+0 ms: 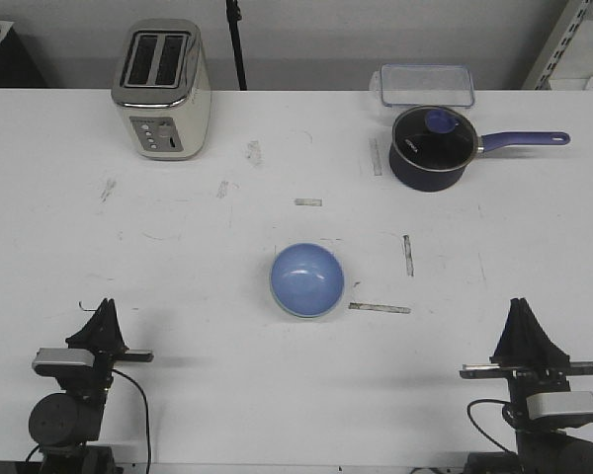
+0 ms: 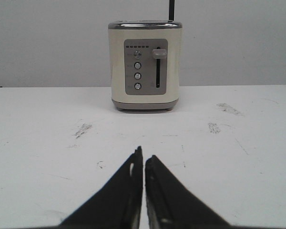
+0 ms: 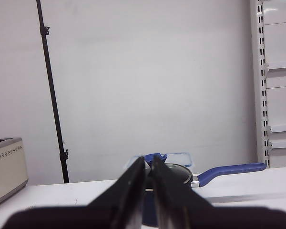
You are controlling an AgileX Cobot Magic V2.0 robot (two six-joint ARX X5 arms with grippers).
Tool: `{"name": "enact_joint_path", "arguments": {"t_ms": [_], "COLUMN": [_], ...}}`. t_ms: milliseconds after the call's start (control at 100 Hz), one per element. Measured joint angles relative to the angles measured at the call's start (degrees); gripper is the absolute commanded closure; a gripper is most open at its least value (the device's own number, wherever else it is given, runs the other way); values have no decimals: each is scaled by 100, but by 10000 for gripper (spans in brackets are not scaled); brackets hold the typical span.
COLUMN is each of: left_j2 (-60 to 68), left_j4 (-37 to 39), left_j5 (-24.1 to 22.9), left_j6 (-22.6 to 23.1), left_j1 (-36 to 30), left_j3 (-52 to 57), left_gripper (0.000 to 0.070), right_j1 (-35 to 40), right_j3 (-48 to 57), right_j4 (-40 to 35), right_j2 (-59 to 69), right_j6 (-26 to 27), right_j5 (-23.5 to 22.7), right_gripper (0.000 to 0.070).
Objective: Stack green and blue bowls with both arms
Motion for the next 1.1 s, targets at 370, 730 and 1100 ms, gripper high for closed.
{"name": "enact_joint_path", "arguments": {"t_ms": [370, 730, 1100], "left_j2": [-7, -7, -7], "left_j4": [-262, -262, -262], "left_j5": [13, 13, 13], "left_j6": [0, 0, 0], "left_j1": [-2, -2, 0], "left_j3": [-2, -2, -2], "left_gripper": [698, 698, 698], "right_j1": [0, 0, 0], "right_j3": [0, 0, 0], "right_j4": [0, 0, 0], "right_j2": [0, 0, 0], "right_j6": [0, 0, 0], "right_j5": [0, 0, 0], "right_gripper": [682, 682, 682]}}
